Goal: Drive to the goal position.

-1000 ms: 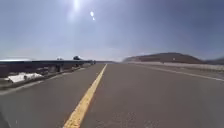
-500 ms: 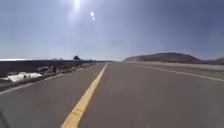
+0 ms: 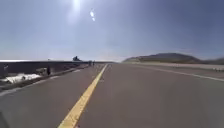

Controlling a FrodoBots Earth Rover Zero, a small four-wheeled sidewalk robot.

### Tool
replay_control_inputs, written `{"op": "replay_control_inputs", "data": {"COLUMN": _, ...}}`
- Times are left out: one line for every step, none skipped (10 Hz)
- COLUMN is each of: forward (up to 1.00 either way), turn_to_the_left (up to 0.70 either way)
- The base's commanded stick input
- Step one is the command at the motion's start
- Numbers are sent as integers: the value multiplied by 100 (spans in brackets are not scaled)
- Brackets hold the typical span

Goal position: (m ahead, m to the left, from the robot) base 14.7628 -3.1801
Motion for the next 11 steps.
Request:
{"op": "replay_control_inputs", "data": {"forward": 85, "turn_to_the_left": 0}}
{"op": "replay_control_inputs", "data": {"forward": 85, "turn_to_the_left": 0}}
{"op": "replay_control_inputs", "data": {"forward": 85, "turn_to_the_left": 0}}
{"op": "replay_control_inputs", "data": {"forward": 85, "turn_to_the_left": 0}}
{"op": "replay_control_inputs", "data": {"forward": 85, "turn_to_the_left": 0}}
{"op": "replay_control_inputs", "data": {"forward": 85, "turn_to_the_left": 0}}
{"op": "replay_control_inputs", "data": {"forward": 85, "turn_to_the_left": 0}}
{"op": "replay_control_inputs", "data": {"forward": 85, "turn_to_the_left": 0}}
{"op": "replay_control_inputs", "data": {"forward": 85, "turn_to_the_left": 0}}
{"op": "replay_control_inputs", "data": {"forward": 85, "turn_to_the_left": 0}}
{"op": "replay_control_inputs", "data": {"forward": 85, "turn_to_the_left": 0}}
